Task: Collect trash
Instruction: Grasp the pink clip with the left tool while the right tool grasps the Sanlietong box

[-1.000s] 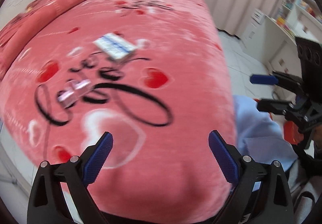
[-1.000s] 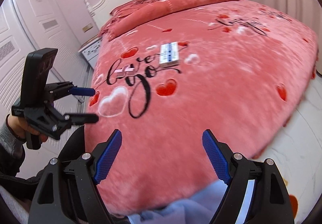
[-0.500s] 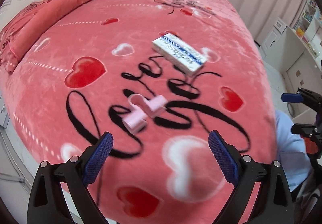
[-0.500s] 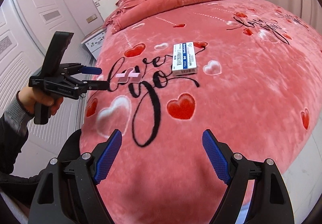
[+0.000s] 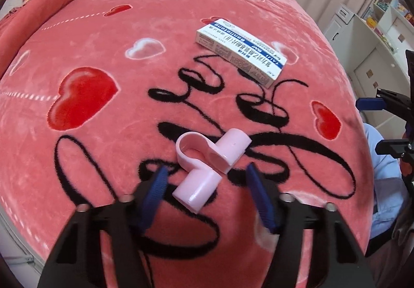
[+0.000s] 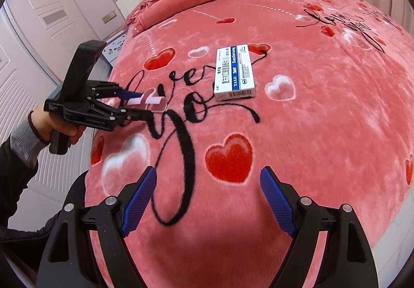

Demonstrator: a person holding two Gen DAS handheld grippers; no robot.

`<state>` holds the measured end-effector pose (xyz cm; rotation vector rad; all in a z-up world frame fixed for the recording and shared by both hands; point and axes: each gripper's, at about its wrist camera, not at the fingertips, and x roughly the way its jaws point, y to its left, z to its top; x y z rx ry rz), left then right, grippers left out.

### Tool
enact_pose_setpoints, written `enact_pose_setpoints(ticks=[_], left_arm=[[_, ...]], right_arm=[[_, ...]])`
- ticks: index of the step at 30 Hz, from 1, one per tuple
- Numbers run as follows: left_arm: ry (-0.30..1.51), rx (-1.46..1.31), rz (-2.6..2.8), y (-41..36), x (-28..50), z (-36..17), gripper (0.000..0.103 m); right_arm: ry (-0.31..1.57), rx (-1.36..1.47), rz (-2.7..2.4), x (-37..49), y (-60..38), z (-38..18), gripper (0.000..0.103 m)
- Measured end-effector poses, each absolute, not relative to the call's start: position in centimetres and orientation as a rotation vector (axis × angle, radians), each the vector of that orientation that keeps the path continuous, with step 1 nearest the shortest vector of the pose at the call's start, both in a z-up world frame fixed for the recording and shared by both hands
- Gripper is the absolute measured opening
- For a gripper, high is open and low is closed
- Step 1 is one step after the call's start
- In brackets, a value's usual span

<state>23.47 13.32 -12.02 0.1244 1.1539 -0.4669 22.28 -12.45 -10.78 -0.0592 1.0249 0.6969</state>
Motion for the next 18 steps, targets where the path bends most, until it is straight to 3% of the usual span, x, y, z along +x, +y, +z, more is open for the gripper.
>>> enact_pose_setpoints(ticks=[1, 4, 18], left_arm=[[1.157, 0.113, -0.473, 13.4, 23.5, -12.1, 0.040], [1.156, 0.108, -0.475, 13.6, 23.1, -11.9, 0.030], [1.101, 0.114, -0.490, 14.1, 25.0, -9.1, 0.030]], right_arm=[[1.024, -0.059, 0.697, 22.6, -12.3, -10.9, 0.081], [1.014, -0.062, 0.699, 23.3, -11.8, -11.1, 0.081], [0.975, -0.137, 0.680, 31.4, -7.6, -12.4, 0.081]])
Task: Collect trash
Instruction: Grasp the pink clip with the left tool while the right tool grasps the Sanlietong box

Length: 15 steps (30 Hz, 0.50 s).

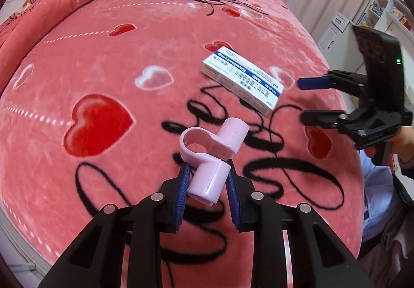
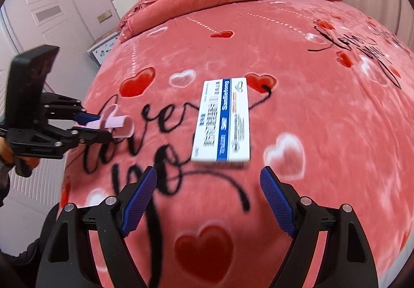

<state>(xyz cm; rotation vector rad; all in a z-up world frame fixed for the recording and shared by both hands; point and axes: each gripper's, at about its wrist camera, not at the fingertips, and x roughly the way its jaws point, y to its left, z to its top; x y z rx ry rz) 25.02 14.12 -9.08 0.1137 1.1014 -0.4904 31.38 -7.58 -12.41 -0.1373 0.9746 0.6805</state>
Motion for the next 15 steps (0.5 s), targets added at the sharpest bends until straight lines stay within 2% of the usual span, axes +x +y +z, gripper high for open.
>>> enact_pose_setpoints(ticks=[6, 7, 8, 9, 15], left_arm=[[1.095, 0.097, -0.506, 14.1, 26.6, -9.8, 0.030], [1.099, 0.091, -0.510, 14.0, 26.8, -10.2, 0.030], [1.103, 0.086, -0.513, 14.0, 26.8, -10.5, 0.030], [1.109, 0.082, -0.515, 14.0, 26.9, -10.8, 0.030], [1.125, 0.076, -0.521, 13.1, 26.4, -11.3, 0.030]], right_arm=[[0.989, -0.176, 0.684, 34.7, -5.4, -14.7, 0.081], [0.986, -0.185, 0.684, 34.9, -5.1, -15.1, 0.076], [0.977, -0.204, 0.686, 35.1, -4.9, -15.4, 0.064], [0.965, -0.239, 0.676, 35.1, -4.7, -15.6, 0.061], [0.941, -0.226, 0.696, 34.2, -6.1, -15.2, 0.060]])
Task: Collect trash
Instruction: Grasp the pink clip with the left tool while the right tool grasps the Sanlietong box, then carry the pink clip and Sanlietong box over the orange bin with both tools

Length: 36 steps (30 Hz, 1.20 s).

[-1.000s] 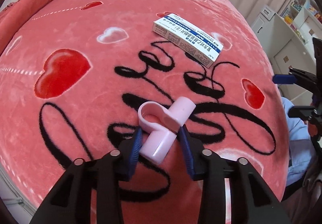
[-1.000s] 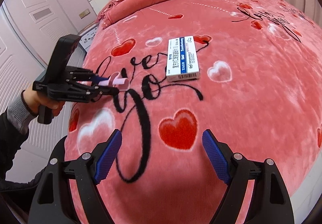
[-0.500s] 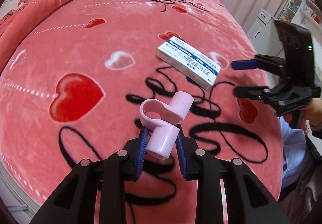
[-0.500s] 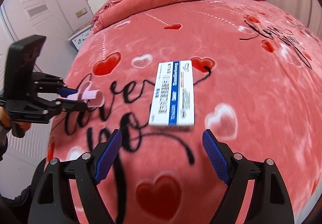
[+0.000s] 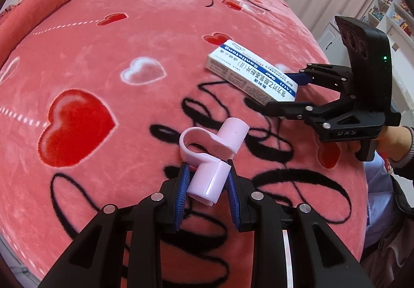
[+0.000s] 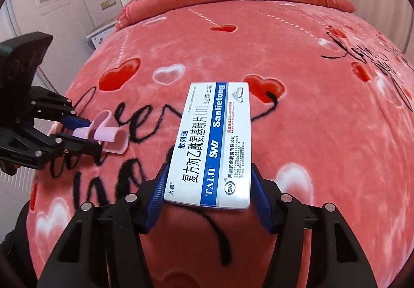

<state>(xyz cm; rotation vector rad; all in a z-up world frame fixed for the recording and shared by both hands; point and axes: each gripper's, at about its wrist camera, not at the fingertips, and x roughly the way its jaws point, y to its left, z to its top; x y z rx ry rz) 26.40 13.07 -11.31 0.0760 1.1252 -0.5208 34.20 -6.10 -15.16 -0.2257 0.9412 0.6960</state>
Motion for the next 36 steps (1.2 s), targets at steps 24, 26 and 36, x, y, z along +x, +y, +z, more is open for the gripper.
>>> enact_pose_setpoints(ticks=[24, 26, 36], left_arm=[[1.110, 0.108, -0.580, 2.7, 9.9, -6.0, 0.030], [1.098, 0.119, -0.583, 1.8, 9.3, -5.3, 0.030], [1.053, 0.219, -0.650, -3.7, 7.2, -3.3, 0.030]], right_arm=[[0.924, -0.115, 0.761, 13.8, -18.8, -8.4, 0.018], [0.903, -0.103, 0.756, 13.1, -19.7, -7.7, 0.018], [0.840, -0.041, 0.698, 8.4, -26.0, -5.0, 0.018]])
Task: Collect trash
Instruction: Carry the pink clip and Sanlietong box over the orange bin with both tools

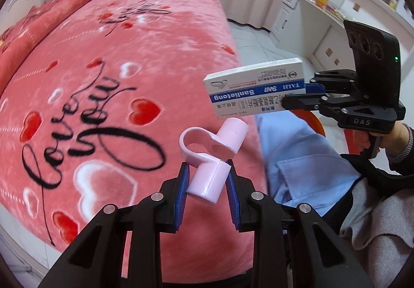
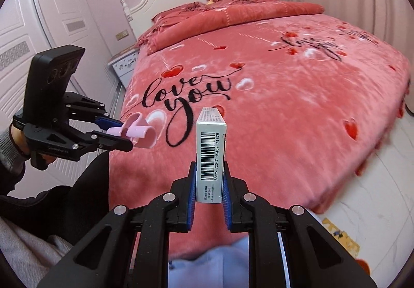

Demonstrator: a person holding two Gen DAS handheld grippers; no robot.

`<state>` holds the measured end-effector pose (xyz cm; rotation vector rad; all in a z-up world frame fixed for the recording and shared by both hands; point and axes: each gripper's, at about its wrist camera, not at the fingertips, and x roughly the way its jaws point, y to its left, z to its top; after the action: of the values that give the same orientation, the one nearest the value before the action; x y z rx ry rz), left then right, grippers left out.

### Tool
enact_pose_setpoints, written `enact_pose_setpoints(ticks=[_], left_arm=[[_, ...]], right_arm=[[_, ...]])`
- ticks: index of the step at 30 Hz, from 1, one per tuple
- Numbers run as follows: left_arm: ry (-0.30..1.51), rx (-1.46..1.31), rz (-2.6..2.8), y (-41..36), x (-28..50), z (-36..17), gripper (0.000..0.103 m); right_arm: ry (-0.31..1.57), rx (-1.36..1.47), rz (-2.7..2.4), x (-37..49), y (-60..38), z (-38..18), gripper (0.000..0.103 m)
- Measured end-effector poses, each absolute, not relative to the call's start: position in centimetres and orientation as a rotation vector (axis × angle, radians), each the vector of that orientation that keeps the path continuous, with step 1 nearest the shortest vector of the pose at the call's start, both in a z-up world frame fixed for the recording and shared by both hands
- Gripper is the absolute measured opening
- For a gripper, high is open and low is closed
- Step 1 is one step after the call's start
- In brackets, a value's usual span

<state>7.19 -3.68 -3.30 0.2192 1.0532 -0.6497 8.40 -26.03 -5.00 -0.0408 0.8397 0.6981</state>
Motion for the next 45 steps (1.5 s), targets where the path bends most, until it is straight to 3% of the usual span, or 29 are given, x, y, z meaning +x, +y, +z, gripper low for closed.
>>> enact_pose_setpoints(ticks=[25, 45], left_arm=[[1.013, 0.475, -1.038, -24.7, 6.1, -3.9, 0.030], [1.143, 0.600, -1.273, -40.9, 6.2, -11.6, 0.030]], right_arm=[[0.791, 0.177, 0.313, -2.3, -46.8, -4.4, 0.018], [0.939, 0.350, -0.024, -7.7, -61.4, -14.1, 0.018]])
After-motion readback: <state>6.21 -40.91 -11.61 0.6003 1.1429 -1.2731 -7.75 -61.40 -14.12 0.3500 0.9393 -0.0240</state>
